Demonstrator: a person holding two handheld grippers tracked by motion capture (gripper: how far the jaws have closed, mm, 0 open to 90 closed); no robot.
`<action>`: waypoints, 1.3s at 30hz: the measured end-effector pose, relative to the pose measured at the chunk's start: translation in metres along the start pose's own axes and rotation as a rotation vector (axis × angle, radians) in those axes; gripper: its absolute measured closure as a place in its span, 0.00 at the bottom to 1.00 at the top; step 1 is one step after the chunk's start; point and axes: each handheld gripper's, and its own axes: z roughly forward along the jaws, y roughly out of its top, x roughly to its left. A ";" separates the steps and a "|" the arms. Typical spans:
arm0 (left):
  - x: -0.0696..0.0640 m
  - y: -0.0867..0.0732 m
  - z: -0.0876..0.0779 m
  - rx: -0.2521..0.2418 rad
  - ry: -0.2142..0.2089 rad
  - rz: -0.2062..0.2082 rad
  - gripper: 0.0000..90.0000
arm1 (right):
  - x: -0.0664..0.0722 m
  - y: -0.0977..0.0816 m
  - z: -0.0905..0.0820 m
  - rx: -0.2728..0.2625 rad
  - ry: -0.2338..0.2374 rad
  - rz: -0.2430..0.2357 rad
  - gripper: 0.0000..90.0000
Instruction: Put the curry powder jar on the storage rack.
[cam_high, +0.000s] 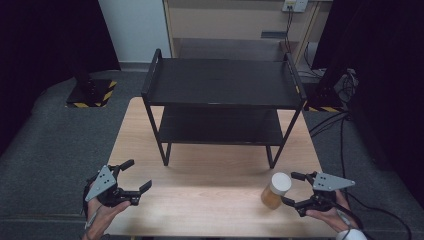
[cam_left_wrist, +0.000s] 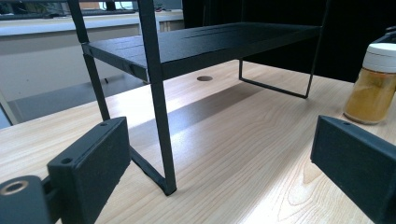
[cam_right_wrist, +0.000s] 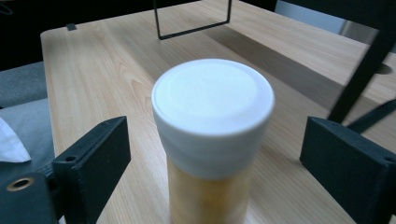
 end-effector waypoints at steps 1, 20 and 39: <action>0.000 0.000 0.000 0.000 0.000 0.001 0.04 | -0.001 0.000 0.003 -0.004 0.008 0.000 0.11; 0.000 0.000 -0.001 -0.006 -0.002 0.003 0.04 | -0.010 0.012 0.020 0.003 0.039 0.001 0.37; 0.000 -0.001 -0.002 -0.018 -0.001 0.001 0.05 | 0.008 0.140 -0.019 -0.102 0.059 -0.026 0.37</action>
